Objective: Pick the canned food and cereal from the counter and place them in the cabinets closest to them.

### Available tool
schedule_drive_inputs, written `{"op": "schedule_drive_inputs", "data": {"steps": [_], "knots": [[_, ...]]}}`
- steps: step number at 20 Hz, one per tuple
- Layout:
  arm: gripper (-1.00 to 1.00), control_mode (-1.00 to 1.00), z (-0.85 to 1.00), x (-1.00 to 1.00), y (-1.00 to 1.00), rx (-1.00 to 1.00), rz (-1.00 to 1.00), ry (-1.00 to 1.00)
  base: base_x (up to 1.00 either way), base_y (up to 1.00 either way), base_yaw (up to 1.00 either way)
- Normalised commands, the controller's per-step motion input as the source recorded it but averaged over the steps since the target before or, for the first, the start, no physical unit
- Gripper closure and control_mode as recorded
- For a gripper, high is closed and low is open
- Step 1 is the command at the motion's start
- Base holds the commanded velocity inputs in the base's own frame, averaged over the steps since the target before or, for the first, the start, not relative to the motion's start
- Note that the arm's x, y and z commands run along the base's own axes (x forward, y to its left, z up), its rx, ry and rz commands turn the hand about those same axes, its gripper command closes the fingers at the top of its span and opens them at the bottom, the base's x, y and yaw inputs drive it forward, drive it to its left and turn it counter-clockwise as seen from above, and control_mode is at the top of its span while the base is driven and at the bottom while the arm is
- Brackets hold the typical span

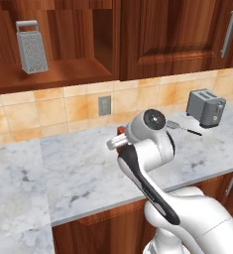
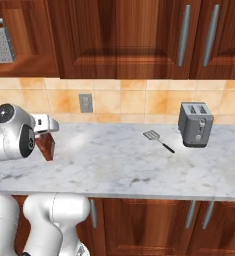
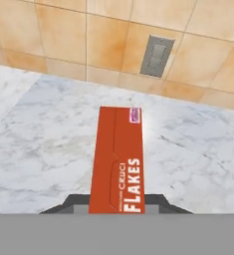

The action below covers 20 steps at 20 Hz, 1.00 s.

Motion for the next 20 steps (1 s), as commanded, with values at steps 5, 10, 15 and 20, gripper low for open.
{"op": "schedule_drive_inputs", "data": {"steps": [5, 10, 15, 20], "knots": [[1.00, -1.00, 0.82, -0.16, 0.08, 0.04, -0.06, -0.06, 0.00, 0.00, 0.00], [1.00, -1.00, 0.85, -0.19, 0.10, 0.04, -0.04, -0.06, 0.00, 0.00, 0.00], [1.00, -1.00, 0.86, -0.22, 0.14, 0.04, -0.03, -0.05, 0.00, 0.00, 0.00], [1.00, -1.00, 0.78, -0.24, 0.18, 0.02, -0.02, -0.05, 0.00, 0.00, 0.00]]}}
